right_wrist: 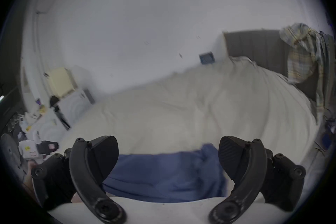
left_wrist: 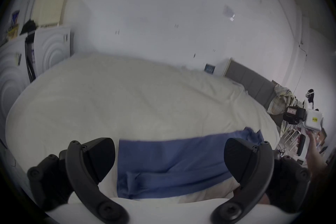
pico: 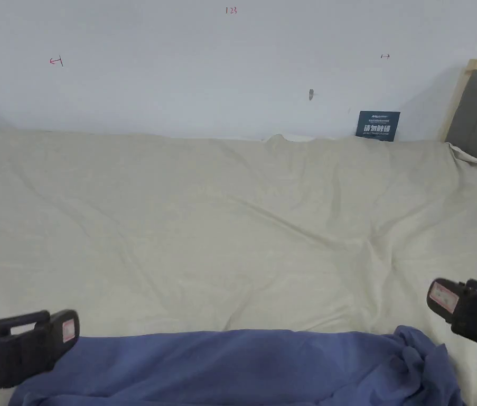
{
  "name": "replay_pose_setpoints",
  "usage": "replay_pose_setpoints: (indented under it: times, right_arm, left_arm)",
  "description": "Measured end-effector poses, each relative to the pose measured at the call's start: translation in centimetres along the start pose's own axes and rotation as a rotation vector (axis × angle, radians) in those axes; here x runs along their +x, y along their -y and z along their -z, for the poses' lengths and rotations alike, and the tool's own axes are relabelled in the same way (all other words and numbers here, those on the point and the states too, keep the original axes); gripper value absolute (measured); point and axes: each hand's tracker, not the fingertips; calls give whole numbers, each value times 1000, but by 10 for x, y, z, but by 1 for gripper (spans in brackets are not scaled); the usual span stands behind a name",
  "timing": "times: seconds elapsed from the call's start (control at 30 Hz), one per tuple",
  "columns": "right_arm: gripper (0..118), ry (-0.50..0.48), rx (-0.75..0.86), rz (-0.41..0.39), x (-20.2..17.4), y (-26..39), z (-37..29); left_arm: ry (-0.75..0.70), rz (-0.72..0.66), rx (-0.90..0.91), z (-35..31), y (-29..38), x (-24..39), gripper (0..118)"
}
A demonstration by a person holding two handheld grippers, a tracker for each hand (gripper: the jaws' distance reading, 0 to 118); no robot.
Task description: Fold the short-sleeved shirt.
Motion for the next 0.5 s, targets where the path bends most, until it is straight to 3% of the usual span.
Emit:
replay_pose_setpoints:
  times: [0.03,0.1,0.13,0.17,0.2,0.23,0.3,0.4,0.5]
  right_arm:
    - [111,-53,20,-21,-9,1,-4]
    - [104,-64,111,-91,-20,10,-10]
    - [78,-42,161,-122,-28,17,-12]
    - [28,-20,193,-163,-36,22,-12]
    - [0,-31,186,-157,-40,27,-8]
    - [0,-25,162,-153,-48,32,-5]
    - [0,-81,147,-136,-52,35,1]
    - [0,-29,188,-189,-69,36,0]
    - [0,-41,179,-218,-73,31,-3]
  left_arm:
    - [-14,10,34,-5,-3,9,118]
    - [43,53,132,-13,-4,23,113]
    - [30,77,185,-17,-2,29,94]
    - [-3,104,232,-19,0,38,63]
    - [-38,134,253,-19,3,46,21]
    - [-75,157,237,-17,6,55,0]
    - [-36,153,264,-21,11,63,0]
    - [-54,151,288,-23,17,69,0]
    - [-51,158,274,-28,15,61,0]
